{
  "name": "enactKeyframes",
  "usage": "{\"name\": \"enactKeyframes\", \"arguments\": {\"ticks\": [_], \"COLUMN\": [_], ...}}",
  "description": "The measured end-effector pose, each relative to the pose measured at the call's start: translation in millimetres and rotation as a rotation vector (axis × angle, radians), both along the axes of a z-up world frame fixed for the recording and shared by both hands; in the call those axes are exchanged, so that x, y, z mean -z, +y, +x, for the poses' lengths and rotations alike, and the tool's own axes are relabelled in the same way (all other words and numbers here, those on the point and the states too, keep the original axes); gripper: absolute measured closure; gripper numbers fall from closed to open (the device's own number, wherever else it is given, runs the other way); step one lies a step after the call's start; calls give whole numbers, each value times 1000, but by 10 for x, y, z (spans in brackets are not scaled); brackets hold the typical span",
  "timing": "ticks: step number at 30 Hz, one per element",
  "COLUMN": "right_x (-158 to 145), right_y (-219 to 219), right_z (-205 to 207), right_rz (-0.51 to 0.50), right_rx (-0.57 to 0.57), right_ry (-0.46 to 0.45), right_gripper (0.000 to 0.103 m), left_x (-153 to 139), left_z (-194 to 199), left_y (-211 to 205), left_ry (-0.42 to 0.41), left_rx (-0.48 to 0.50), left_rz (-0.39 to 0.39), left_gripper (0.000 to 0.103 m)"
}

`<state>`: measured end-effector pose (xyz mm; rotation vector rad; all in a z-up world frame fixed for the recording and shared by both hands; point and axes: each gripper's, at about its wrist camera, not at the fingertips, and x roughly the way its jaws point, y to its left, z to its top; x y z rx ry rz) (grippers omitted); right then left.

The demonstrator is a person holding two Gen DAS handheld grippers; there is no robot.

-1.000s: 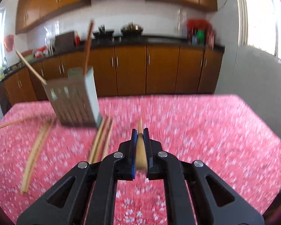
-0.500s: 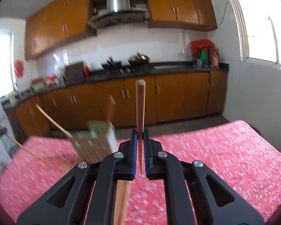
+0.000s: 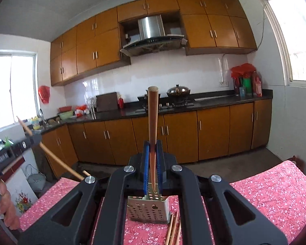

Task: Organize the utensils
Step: 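Open both tools to drop the chopsticks into the metal holder, then lower the right tool onto a chopstick and close it while the left tool grasps one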

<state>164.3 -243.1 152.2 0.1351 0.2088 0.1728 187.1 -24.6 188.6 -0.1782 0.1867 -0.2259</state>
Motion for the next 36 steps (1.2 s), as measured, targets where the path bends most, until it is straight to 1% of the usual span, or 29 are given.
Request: {"name": "enactKeyframes", "arguments": {"ticks": [4, 7, 11, 13, 14, 15, 16, 17, 21, 25, 27, 28, 30, 32, 33, 34, 35, 36], "right_x": [182, 335, 415, 427, 428, 419, 402, 395, 283, 183, 242, 283, 537, 863, 1085, 1238, 1477, 1690], "right_y": [23, 7, 29, 32, 36, 41, 36, 42, -5, -211, -405, -465, -647, -761, -801, -816, -815, -783], "right_z": [193, 352, 430, 459, 454, 451, 428, 414, 282, 77, -42, -53, -42, 33, 73, 90, 103, 100], "right_rz": [11, 31, 34, 35, 33, 30, 25, 20, 19, 39, 51, 53, 46, 27, 20, 22, 36, 48], "right_rx": [-6, -10, -13, -14, -15, -11, -3, -1, 18, 71, 116, 130, 176, 200, 202, 194, 163, 128], "right_ry": [71, 129, 162, 174, 174, 169, 155, 148, 99, 45, 53, 69, 163, 275, 347, 397, 468, 531], "right_gripper": [95, 95, 95, 92, 82, 69, 66, 65, 66, 66, 66, 66, 66, 66, 66, 71, 78, 82], "left_x": [137, 309, 532, 590, 613, 621, 621, 607, 529, 447, 471, 524, 660, 909, 1034, 1234, 1370, 1512], "left_z": [243, 439, 653, 715, 718, 722, 713, 704, 605, 367, 207, 143, 72, 59, 76, 112, 130, 150], "left_y": [-132, -219, -271, -278, -270, -253, -239, -219, -112, 129, 297, 394, 546, 703, 771, 834, 883, 913], "left_ry": [3, 39, 80, 99, 103, 104, 103, 97, 77, 53, 54, 69, 112, 184, 225, 294, 343, 393], "left_rx": [-23, -26, -19, -12, -16, -14, -17, -25, -36, -65, -107, -134, -174, -217, -224, -227, -226, -220], "left_rz": [1, 11, 19, 18, 15, 10, 8, 7, -21, -58, -48, -35, -9, 33, 45, 56, 60, 63], "left_gripper": [95, 95, 95, 94, 93, 88, 80, 78, 75, 69, 67, 66, 66, 66, 66, 66, 66, 66]}}
